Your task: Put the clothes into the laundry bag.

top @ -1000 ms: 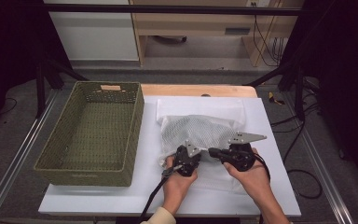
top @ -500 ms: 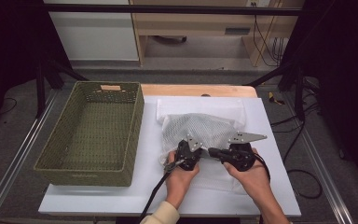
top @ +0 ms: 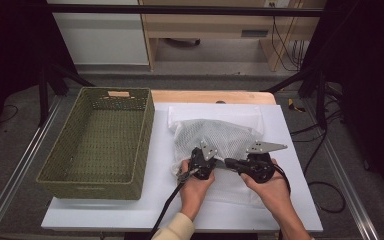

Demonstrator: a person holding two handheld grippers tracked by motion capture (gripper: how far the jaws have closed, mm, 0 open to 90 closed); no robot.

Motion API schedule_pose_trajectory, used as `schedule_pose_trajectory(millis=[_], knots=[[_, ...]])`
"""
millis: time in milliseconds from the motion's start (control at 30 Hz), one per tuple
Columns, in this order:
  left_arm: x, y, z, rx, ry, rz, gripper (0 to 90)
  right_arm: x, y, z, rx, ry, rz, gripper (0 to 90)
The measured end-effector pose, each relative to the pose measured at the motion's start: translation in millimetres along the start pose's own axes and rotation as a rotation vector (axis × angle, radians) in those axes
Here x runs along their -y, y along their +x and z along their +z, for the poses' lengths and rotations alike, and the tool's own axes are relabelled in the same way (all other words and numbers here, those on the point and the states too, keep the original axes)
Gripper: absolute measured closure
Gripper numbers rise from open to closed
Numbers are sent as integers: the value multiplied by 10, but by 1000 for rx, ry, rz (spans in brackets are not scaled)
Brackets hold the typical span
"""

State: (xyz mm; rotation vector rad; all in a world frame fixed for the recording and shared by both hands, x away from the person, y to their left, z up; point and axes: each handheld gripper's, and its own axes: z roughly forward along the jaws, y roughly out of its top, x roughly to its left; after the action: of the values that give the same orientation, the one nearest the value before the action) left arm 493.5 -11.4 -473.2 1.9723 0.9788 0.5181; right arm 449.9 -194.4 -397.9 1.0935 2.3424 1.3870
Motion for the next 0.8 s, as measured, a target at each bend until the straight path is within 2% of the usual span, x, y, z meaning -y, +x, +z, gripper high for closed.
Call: schedule_pose_trajectory(millis=[800], knots=[[-46,23,91,-23,-16,-4,900,13,-33,24,7,1,16,899]])
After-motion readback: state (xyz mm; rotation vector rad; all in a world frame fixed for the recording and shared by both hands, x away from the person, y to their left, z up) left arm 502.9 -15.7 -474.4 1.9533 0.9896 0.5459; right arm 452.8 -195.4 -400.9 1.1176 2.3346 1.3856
